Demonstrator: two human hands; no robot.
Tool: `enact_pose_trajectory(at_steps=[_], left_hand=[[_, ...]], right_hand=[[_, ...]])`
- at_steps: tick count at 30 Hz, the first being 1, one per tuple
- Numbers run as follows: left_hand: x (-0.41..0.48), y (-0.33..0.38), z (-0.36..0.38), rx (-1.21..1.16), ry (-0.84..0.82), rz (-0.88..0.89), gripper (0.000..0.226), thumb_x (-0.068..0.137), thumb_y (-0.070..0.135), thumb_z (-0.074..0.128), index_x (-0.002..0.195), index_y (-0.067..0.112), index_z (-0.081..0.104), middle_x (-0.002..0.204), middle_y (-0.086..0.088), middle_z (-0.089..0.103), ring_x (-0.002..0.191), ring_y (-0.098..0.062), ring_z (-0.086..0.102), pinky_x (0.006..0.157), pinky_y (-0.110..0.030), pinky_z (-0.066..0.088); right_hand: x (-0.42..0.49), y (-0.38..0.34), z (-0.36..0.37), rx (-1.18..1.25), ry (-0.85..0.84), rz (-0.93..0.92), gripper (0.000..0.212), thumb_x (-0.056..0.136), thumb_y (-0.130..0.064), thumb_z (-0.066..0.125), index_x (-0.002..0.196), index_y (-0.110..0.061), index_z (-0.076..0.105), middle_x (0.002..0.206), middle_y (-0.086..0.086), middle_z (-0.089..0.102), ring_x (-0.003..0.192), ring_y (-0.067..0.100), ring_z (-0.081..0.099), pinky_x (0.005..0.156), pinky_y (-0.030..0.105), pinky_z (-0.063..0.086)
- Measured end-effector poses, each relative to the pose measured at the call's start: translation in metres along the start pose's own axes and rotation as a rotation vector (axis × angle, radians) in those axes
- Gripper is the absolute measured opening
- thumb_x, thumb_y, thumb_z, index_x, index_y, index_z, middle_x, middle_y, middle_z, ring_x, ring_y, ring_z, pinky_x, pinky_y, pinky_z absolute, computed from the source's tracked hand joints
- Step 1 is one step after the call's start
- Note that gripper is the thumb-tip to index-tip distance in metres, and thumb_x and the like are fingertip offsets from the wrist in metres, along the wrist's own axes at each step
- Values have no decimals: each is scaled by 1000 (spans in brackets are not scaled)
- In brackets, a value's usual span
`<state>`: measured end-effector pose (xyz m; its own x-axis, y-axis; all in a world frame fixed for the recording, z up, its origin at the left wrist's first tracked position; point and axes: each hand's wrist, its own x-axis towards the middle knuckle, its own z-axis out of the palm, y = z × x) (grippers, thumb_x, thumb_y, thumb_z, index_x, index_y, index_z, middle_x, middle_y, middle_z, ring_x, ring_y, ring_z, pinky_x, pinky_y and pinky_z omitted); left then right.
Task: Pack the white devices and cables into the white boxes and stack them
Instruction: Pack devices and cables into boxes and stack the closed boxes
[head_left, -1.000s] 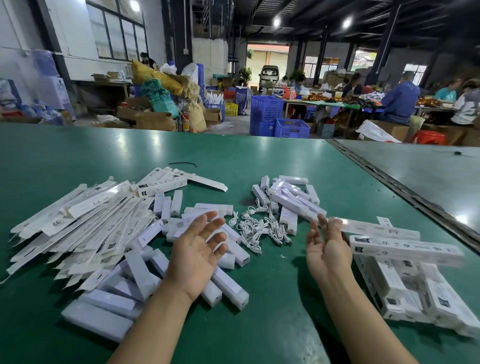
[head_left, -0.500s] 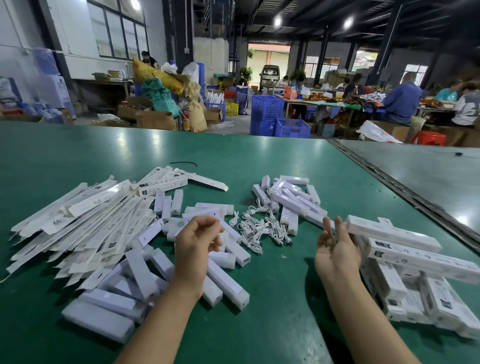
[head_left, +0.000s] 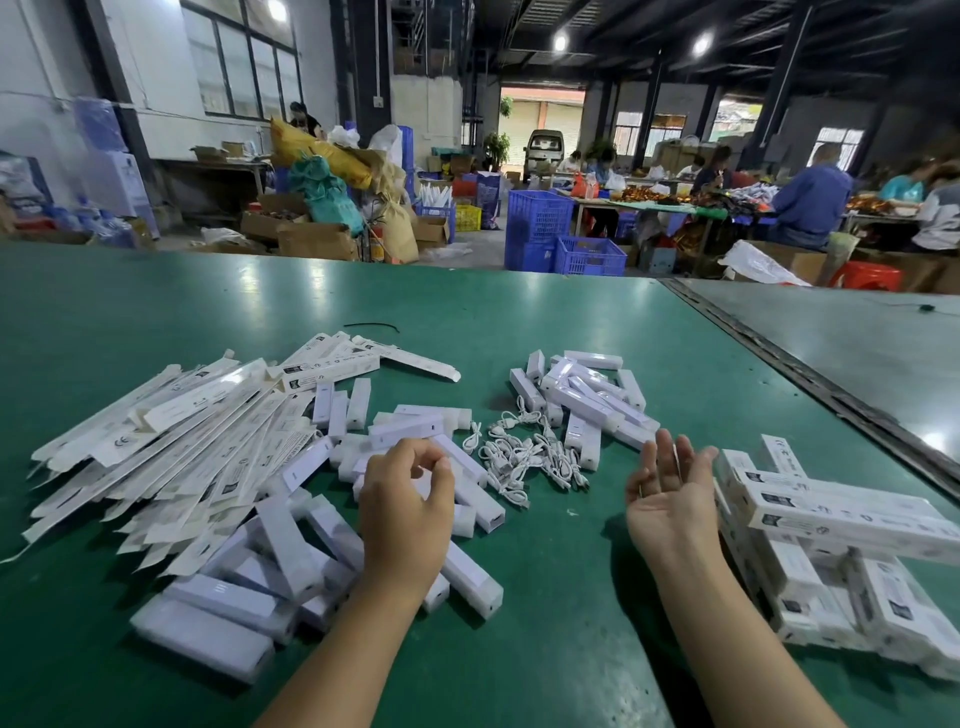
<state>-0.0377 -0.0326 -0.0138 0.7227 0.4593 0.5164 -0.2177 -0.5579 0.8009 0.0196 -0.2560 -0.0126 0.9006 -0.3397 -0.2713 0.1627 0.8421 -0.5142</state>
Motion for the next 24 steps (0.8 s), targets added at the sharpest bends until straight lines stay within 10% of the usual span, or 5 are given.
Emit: enact_pose_trajectory(at_steps=[3,15,19,24], left_hand=[[7,2,4,82,21,-6,18,87,7,66,82,23,58,82,9,53,87,-17,49,62,-11,29],[109,-41,-20,1224,-354,-84,62,92,40,53,145,17,29,147,-15,41,133,-35,39,105,-47,35],[117,-45,-29,1084,-488,-468,66,96,38,49,152,15,22,148,-20,43,134,-40,39,110,-50,32],[107,-52,-38,1122,-464,-282,51,97,27,52,143,14,35,139,-16,49,129,-34,40,101,-44,40]], right_hand=[[-2,3,0,-19,-25,22,31,94,-51,52,89,-22,64,88,-8,74,63,5,69,55,16,43],[-10,12,3,-36,-90,94,24,93,-42,59,86,-19,66,75,-7,72,53,7,63,47,14,46],[-13,12,3,-47,-77,130,22,94,-37,59,85,-18,66,76,-5,70,52,7,62,47,15,46],[-18,14,4,-115,-129,219,17,93,-29,60,84,-17,66,71,-2,69,50,9,59,46,15,47]])
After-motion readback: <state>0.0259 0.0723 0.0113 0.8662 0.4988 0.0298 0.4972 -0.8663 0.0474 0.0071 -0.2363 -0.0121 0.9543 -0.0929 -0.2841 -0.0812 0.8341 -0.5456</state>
